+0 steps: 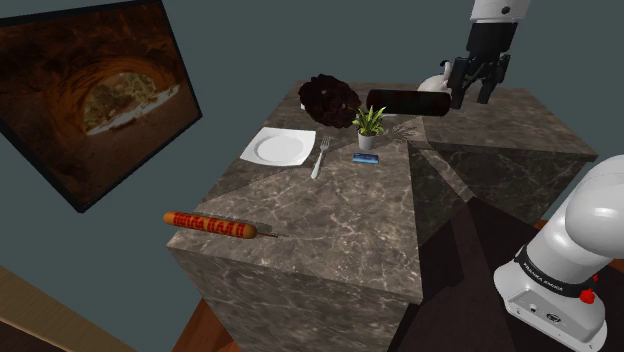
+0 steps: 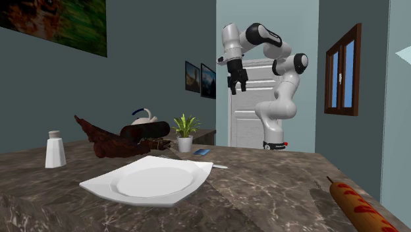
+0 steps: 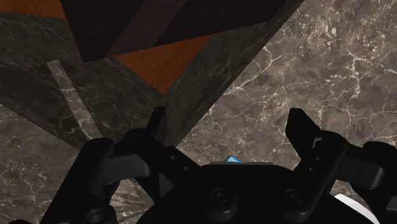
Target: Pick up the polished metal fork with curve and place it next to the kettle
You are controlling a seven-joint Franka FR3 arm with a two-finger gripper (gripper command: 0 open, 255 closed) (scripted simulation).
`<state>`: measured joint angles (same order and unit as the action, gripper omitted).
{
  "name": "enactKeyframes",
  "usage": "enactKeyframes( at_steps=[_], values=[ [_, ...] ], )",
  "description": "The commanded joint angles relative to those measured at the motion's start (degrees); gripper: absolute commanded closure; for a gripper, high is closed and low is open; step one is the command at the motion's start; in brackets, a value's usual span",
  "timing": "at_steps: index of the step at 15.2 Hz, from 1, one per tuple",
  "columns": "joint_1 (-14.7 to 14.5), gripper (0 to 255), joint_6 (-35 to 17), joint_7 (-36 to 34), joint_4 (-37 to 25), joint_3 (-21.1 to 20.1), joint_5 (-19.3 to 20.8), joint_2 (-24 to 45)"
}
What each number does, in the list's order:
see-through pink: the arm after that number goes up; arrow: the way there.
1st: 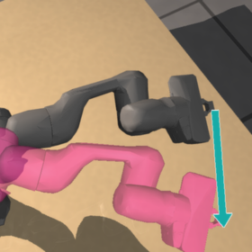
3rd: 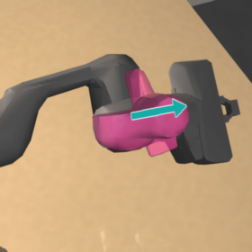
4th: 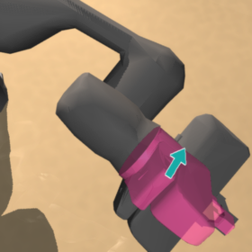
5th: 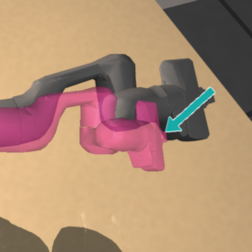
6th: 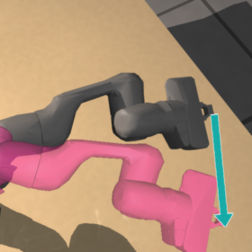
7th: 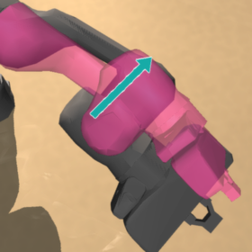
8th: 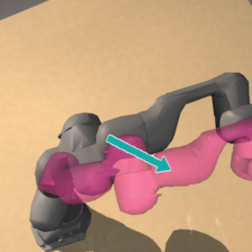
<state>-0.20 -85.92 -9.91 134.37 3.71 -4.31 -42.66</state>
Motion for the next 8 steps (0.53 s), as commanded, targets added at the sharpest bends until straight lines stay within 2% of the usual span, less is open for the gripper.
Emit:
enactKeyframes(
  at_steps=[1, 8],
  values=[
    [0.00, 0, 0.00, 0.00, 0.00, 0.00, 0.00, 0.00],
    [-0.32, 0, -15.36, -3.55, 1.85, -2.08, -2.79, 9.45]
  ],
)
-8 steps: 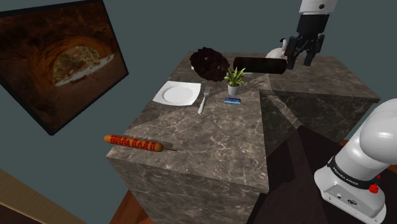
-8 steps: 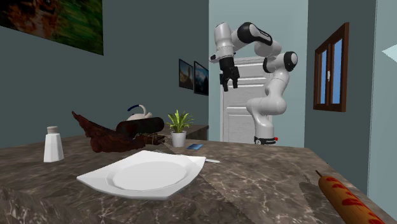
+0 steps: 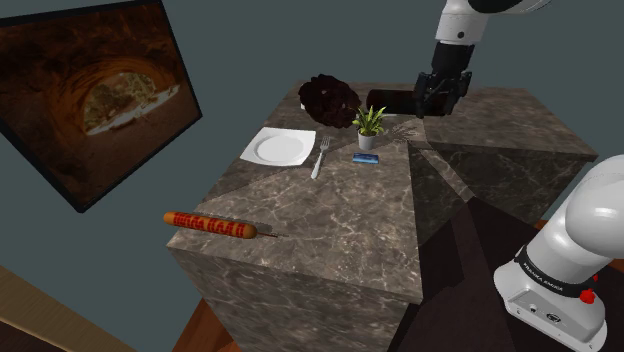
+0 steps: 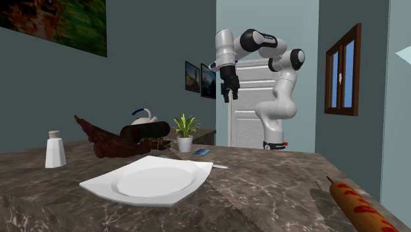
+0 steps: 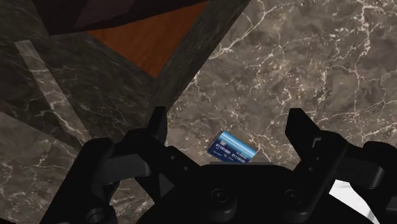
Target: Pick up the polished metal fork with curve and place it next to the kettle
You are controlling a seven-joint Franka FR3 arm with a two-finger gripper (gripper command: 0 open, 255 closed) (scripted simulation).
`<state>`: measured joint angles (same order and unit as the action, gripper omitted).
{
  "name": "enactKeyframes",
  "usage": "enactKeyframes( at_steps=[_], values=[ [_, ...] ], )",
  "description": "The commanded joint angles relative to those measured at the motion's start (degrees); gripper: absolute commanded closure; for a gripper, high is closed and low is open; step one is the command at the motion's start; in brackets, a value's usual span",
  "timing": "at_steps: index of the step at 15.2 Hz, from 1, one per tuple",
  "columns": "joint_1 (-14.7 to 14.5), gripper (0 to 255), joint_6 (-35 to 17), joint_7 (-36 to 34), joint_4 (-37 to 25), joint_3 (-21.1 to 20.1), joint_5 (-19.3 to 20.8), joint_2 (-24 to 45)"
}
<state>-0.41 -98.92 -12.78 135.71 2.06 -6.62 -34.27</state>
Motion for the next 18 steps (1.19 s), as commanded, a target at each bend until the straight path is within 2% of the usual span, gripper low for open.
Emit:
enactKeyframes(
  at_steps=[1, 9, 18],
  values=[
    [-0.18, 0, -4.47, -1.14, 0.44, -0.69, -0.83, 2.66],
    [-0.64, 0, -19.77, -4.52, -3.29, -2.39, -3.13, 16.97],
    [-1.00, 0, -32.41, -8.19, -13.66, -3.35, -4.47, 34.65]
  ],
)
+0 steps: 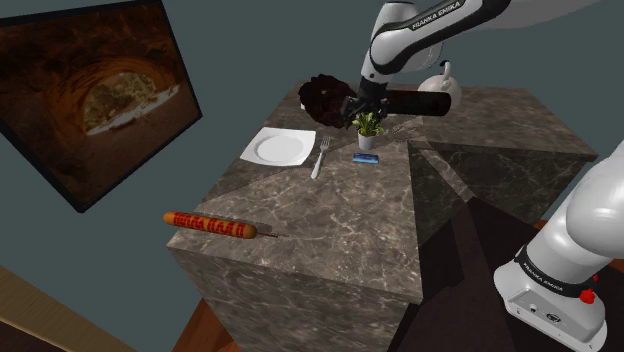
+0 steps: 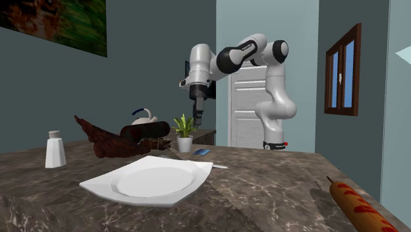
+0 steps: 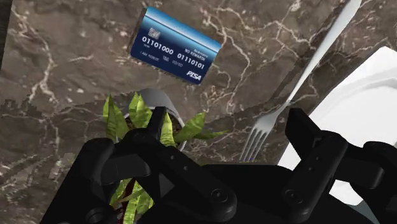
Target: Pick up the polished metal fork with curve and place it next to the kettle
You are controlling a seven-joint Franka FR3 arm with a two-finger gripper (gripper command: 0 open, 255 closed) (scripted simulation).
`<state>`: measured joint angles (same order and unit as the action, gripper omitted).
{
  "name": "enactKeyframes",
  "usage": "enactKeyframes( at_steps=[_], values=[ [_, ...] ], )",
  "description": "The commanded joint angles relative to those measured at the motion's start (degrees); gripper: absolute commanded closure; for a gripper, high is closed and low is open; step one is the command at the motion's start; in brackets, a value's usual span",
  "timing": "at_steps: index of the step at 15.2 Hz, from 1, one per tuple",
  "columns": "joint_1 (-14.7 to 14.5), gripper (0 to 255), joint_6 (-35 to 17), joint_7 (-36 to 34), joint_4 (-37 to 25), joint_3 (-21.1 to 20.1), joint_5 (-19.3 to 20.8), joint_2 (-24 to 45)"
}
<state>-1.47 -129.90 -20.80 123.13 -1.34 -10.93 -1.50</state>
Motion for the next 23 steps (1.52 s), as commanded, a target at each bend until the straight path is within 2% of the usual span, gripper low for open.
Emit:
enactKeyframes(
  at_steps=[1, 11, 18, 23],
  values=[
    [0.03, 0, -2.48, -0.60, -2.62, 0.01, -0.22, 3.88],
    [-0.43, 0, -8.77, -4.87, -21.10, 0.41, -0.22, 23.10],
    [-0.73, 0, -12.07, -4.69, -22.02, 0.13, -0.51, 27.27],
    [-0.76, 0, -12.33, -4.68, -22.12, 0.11, -0.53, 27.63]
  ],
)
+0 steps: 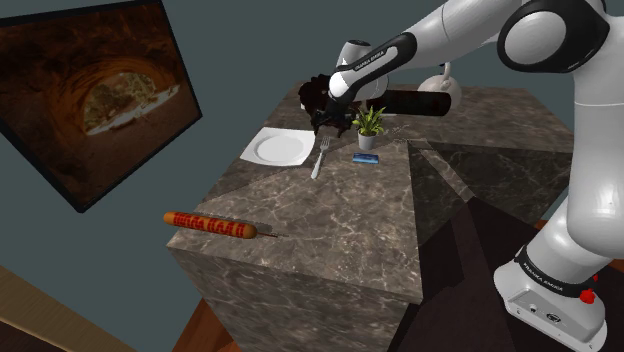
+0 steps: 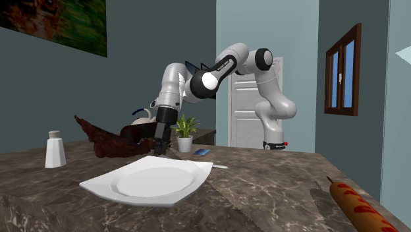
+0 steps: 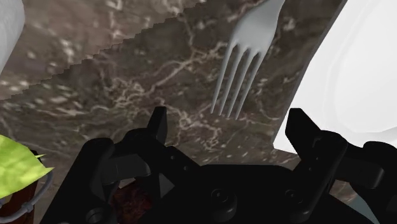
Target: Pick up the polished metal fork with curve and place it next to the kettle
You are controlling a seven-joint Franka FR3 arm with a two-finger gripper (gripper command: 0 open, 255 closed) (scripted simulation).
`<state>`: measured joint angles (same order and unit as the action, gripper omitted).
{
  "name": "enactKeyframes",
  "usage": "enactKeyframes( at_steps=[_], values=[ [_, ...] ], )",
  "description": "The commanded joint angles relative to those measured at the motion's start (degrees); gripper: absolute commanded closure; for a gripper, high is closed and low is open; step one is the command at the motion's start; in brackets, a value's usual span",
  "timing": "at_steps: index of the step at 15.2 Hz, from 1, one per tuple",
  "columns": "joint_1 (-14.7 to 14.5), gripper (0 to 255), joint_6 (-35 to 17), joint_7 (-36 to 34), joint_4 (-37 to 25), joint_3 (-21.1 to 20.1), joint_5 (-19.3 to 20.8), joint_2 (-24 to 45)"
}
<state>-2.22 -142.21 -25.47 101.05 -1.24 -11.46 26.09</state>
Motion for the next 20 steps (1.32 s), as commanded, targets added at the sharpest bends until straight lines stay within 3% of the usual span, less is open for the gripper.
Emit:
enactKeyframes(
  at_steps=[1, 3, 4, 13, 20],
  values=[
    [-0.01, 0, -0.02, -0.01, -0.03, 0.00, 0.00, 0.04],
    [-0.01, 0, -0.02, -0.01, -0.03, 0.00, 0.00, 0.04],
    [-0.01, 255, -0.02, -0.01, -0.03, 0.00, 0.00, 0.04],
    [-0.01, 255, -0.02, -0.01, -0.03, 0.00, 0.00, 0.04],
    [-0.15, 255, 4.25, -0.96, -1.70, 0.34, 0.66, -2.60]
  ],
)
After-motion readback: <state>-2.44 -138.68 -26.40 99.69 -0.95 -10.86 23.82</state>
